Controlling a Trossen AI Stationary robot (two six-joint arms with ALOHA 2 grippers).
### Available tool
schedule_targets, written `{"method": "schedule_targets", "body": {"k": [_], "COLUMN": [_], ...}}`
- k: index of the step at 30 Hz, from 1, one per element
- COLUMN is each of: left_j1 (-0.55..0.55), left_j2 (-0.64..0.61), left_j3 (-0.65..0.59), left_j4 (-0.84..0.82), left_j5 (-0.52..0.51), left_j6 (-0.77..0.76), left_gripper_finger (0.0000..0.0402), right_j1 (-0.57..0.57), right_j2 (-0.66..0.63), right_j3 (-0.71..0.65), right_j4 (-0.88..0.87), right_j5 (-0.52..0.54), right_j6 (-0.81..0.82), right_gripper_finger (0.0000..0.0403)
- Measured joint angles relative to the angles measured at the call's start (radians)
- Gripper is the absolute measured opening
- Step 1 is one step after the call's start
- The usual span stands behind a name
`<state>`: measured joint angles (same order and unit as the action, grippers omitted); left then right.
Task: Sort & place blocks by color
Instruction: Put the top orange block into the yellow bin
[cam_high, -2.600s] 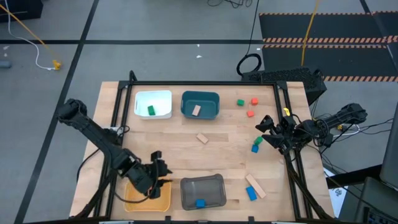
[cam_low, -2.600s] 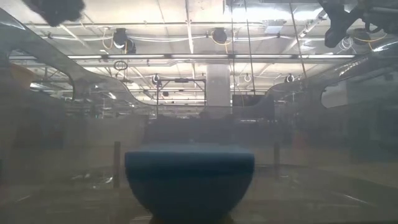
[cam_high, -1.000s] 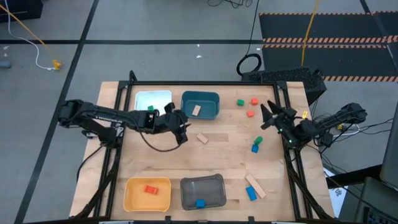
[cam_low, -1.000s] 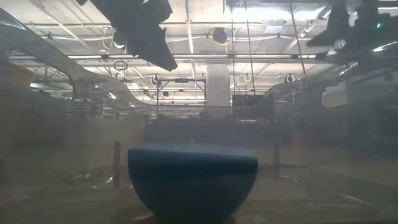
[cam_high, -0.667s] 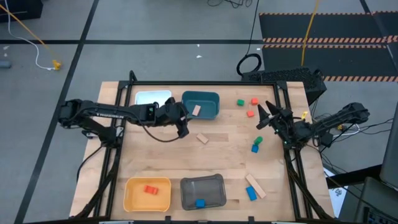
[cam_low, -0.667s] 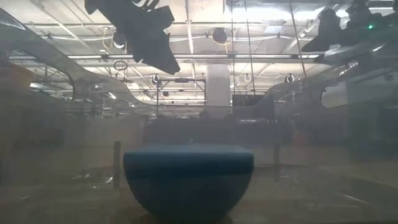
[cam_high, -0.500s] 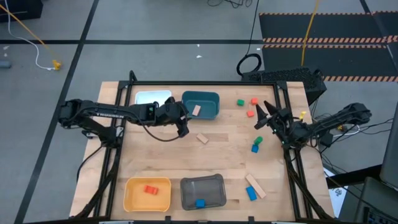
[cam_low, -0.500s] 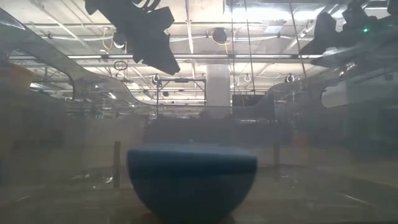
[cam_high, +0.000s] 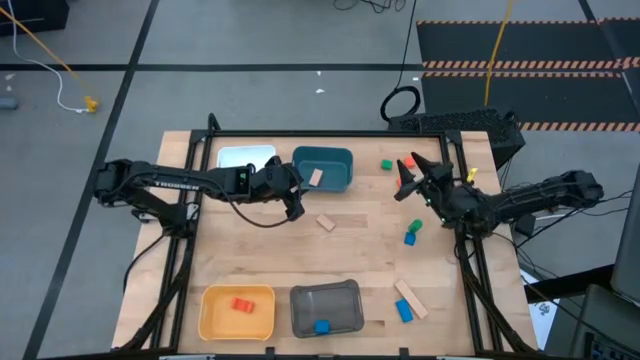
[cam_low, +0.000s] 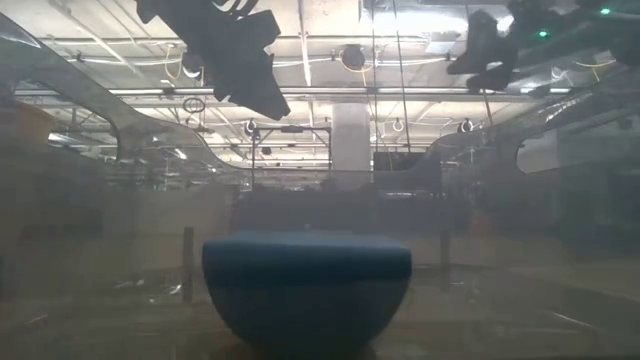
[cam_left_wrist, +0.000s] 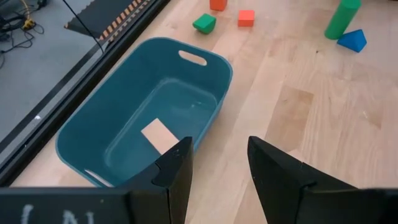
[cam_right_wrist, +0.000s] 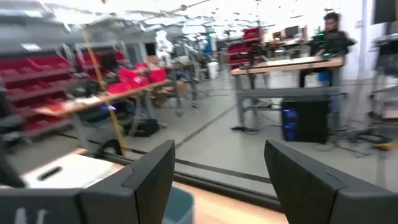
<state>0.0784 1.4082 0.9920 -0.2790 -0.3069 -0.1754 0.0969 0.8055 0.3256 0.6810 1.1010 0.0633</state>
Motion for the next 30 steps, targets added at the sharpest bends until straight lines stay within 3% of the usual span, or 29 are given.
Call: {"method": "schedule_targets", "body": {"k": [6, 14, 22, 30], "left_j1": [0.0, 0.0, 0.0, 0.002], "left_j2": [0.0, 0.0, 0.0, 0.0], "left_j3": [0.0, 0.0, 0.0, 0.0], "left_j4": [-0.005, -0.005, -0.002, 0.0], "left_j5": [0.013, 0.02, 0.021, 0.022], "left_j6": [-0.009, -0.009, -0.009, 0.002], "left_gripper_finger": [0.0154, 0.0154, 0.0154, 0.0154], "right_j1": [-0.112, -0.303, -0.549, -0.733], "right_j2": [0.04, 0.058, 0.109, 0.199], "right_j3": [0.067, 0.072, 0.072, 0.072], "right_j4": [-0.126, -0.338, -0.502, -0.629], "right_j5": [0.002, -0.03, -0.452, -0.719], "right_j6": [0.019, 0.215, 0.504, 0.61], "right_gripper_finger": [0.0242, 0.0242, 0.0242, 0.0242]}}
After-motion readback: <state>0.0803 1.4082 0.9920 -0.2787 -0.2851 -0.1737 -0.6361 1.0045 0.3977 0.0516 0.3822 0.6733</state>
